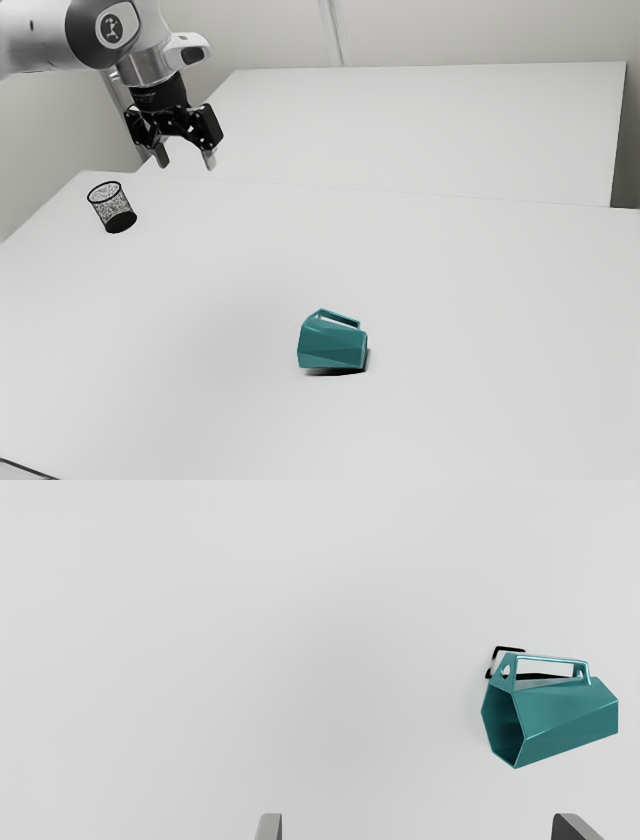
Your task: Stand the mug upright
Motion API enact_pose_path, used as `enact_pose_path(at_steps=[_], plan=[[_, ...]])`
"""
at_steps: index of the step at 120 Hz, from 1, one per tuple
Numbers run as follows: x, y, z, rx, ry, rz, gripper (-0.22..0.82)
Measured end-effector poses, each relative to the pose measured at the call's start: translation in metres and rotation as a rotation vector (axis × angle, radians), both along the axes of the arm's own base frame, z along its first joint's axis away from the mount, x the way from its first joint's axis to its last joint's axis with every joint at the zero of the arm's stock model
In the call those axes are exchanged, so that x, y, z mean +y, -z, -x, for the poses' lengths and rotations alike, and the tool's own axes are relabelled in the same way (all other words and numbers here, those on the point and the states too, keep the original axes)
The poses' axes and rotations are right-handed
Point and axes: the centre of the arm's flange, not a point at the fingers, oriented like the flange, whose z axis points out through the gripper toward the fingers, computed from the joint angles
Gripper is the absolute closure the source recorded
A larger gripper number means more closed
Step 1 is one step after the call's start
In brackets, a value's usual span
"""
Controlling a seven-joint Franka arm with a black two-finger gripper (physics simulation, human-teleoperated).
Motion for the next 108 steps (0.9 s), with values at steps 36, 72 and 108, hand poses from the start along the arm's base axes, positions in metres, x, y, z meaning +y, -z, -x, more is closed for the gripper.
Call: enact_pose_path(at_steps=[36,72,108], plan=[[-0.004,0.006,0.012,0.014,0.010,-0.005,0.02],[0.000,0.051,0.030,0.030,-0.008,0.076,0.02],[-0.011,0.128,0.041,0.014,-0.027,0.266,0.02]])
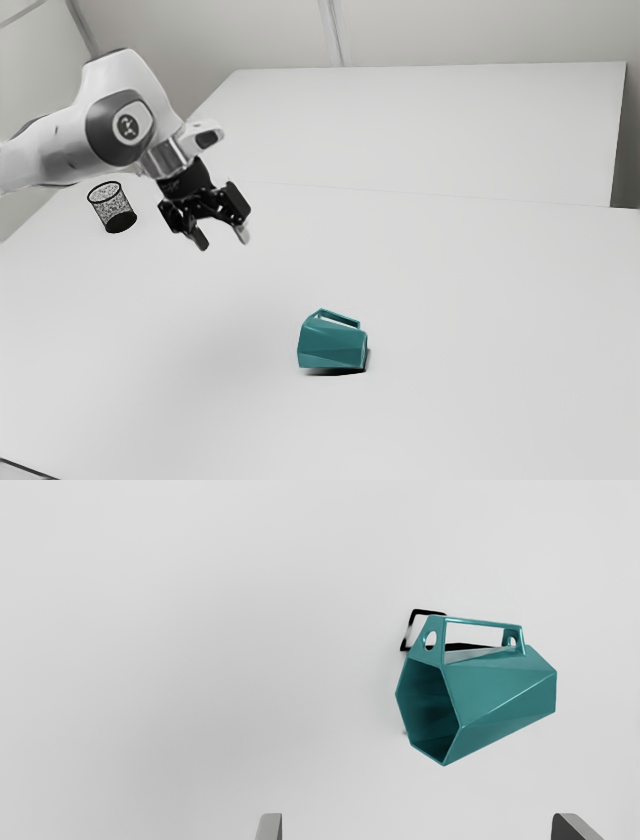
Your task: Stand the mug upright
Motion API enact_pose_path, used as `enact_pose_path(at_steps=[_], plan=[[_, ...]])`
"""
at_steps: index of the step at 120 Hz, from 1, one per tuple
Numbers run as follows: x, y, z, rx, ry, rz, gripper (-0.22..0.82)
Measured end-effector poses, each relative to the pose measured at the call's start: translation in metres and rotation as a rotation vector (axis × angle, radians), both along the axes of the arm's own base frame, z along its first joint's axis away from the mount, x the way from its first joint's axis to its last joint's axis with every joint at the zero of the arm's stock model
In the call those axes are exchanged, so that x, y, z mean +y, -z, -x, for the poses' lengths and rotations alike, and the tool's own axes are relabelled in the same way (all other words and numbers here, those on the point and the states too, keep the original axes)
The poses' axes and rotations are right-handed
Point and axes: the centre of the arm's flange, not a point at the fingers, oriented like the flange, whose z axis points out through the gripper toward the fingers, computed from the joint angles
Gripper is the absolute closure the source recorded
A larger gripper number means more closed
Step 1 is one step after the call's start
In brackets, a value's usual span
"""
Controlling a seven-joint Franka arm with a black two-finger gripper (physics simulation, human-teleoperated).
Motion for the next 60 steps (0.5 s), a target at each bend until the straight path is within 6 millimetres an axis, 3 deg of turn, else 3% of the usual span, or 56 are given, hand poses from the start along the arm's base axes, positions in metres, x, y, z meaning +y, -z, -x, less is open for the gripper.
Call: enact_pose_path(at_steps=[29,60], plan=[[-0.008,0.056,0.014,-0.020,-0.041,0.201,0.02],[-0.006,0.099,0.032,-0.054,-0.068,0.400,0.02]])
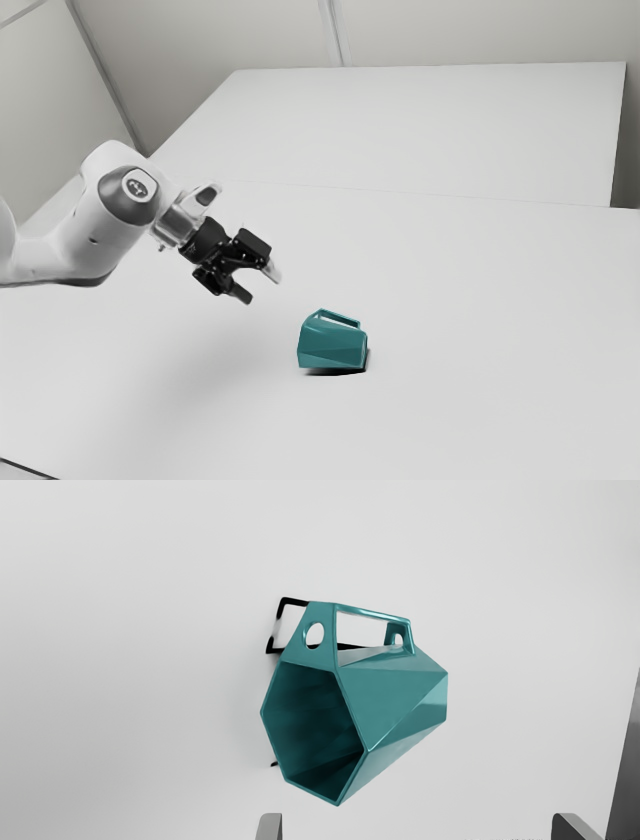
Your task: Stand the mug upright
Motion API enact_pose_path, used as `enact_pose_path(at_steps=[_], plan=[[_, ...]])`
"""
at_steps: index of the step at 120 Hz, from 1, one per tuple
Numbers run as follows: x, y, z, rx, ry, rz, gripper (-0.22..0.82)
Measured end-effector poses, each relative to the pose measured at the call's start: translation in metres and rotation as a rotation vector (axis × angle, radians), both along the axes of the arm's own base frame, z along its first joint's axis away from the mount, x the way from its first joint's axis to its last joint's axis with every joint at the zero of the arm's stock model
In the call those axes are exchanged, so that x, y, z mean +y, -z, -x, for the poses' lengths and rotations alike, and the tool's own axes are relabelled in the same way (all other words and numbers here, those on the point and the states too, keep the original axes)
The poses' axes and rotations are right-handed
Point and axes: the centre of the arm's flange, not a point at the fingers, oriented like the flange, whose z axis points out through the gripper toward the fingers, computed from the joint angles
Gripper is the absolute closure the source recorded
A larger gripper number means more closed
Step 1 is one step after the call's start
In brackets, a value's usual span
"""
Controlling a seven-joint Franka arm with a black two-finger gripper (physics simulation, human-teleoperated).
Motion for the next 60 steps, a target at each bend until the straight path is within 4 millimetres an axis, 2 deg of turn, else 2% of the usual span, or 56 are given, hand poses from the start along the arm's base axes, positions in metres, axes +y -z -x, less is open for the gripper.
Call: enact_pose_path(at_steps=[34,60], plan=[[0.000,0.055,0.030,-0.060,-0.028,0.165,0.02],[0.001,0.088,0.047,-0.139,-0.048,0.249,0.02]])
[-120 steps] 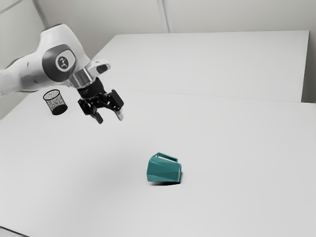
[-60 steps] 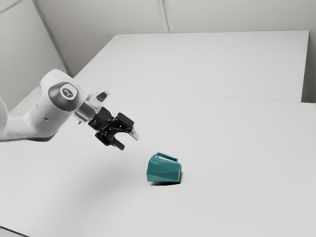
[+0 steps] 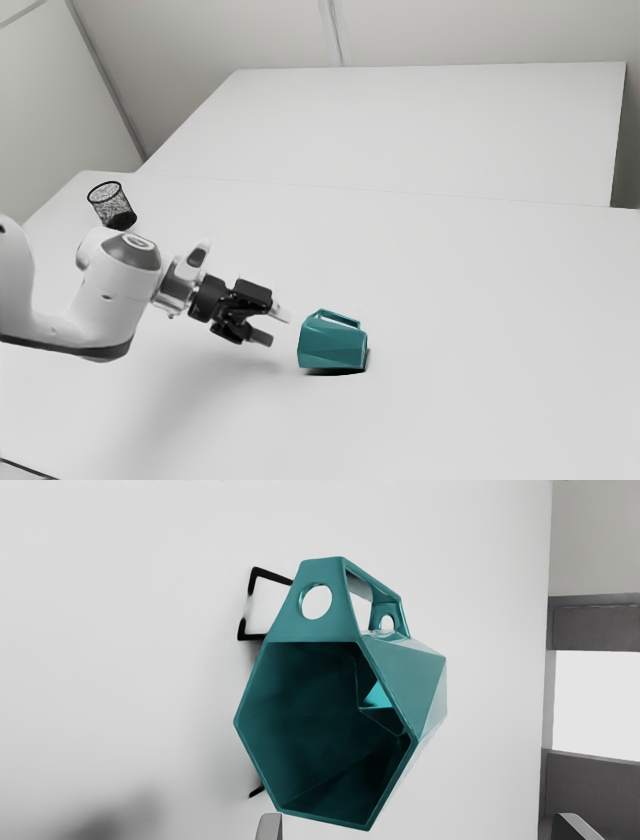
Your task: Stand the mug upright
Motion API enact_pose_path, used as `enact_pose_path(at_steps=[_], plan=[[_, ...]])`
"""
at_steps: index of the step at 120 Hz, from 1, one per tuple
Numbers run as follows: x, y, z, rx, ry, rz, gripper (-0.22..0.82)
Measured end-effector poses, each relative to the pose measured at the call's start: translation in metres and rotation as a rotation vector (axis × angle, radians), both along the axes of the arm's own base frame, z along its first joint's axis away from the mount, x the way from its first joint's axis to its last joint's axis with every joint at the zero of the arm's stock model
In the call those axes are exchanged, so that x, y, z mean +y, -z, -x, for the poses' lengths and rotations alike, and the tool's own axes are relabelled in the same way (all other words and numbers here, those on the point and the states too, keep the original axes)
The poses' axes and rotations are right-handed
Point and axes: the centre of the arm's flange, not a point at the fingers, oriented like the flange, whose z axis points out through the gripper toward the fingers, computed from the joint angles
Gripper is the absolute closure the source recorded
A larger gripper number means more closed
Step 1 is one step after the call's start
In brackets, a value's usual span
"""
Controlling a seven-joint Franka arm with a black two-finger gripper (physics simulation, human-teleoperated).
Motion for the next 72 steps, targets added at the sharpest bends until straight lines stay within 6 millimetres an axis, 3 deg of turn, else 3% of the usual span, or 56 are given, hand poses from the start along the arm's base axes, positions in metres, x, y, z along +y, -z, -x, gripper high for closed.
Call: enact_pose_path(at_steps=[30,72], plan=[[-0.001,0.022,0.005,-0.128,-0.010,0.052,0.02],[-0.008,0.029,0.004,-0.301,0.064,0.039,0.02]])
